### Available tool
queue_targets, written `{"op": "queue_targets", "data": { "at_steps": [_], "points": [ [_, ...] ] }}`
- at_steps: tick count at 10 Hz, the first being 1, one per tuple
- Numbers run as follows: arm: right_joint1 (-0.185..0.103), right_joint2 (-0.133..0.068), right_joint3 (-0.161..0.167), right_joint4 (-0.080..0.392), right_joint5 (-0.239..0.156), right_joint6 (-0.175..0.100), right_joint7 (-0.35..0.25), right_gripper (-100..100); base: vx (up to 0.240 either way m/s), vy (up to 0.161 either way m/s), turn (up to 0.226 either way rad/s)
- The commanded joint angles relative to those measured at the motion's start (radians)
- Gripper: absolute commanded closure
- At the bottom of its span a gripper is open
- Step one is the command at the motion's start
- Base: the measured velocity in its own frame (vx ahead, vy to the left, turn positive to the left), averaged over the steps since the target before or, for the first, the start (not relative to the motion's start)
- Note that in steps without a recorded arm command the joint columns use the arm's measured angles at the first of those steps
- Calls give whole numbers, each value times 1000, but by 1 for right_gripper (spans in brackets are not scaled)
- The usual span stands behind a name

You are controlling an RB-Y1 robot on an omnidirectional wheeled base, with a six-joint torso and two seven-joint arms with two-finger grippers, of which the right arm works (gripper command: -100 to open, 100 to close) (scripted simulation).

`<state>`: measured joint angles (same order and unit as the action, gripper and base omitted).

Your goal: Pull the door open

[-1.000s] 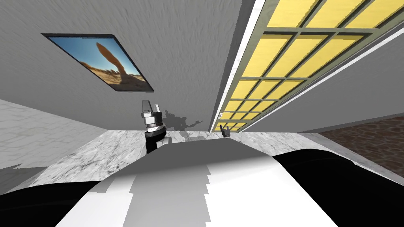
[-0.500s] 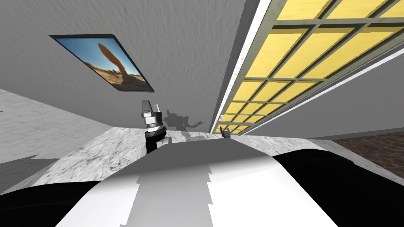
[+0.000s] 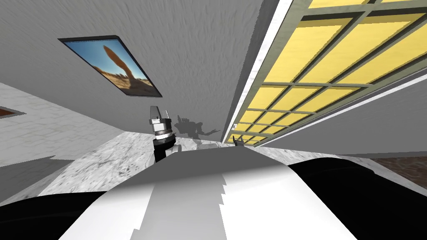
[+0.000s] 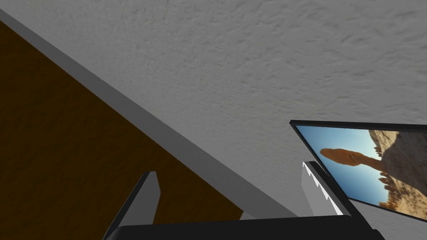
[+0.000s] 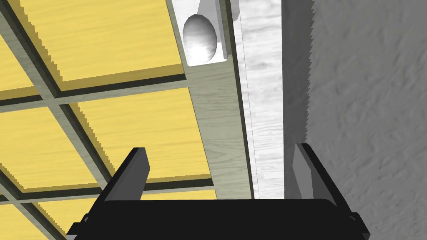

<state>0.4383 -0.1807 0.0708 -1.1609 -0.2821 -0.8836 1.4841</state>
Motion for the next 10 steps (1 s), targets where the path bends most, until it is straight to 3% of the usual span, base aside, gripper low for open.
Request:
{"op": "queue_targets", "data": {
  "at_steps": [1, 4, 5, 10],
  "points": [
    [-6, -3, 1, 36, -5, -9, 33, -100, 58, -67, 95],
    [-10, -6, 3, 83, -12, -18, 88, -100, 68, -87, 88],
    [-10, -5, 2, 74, -11, -15, 76, -100, 24, -40, 21],
    [-56, -55, -54, 174, -23, -43, 10, -100, 183, 9, 90]
  ]
}}
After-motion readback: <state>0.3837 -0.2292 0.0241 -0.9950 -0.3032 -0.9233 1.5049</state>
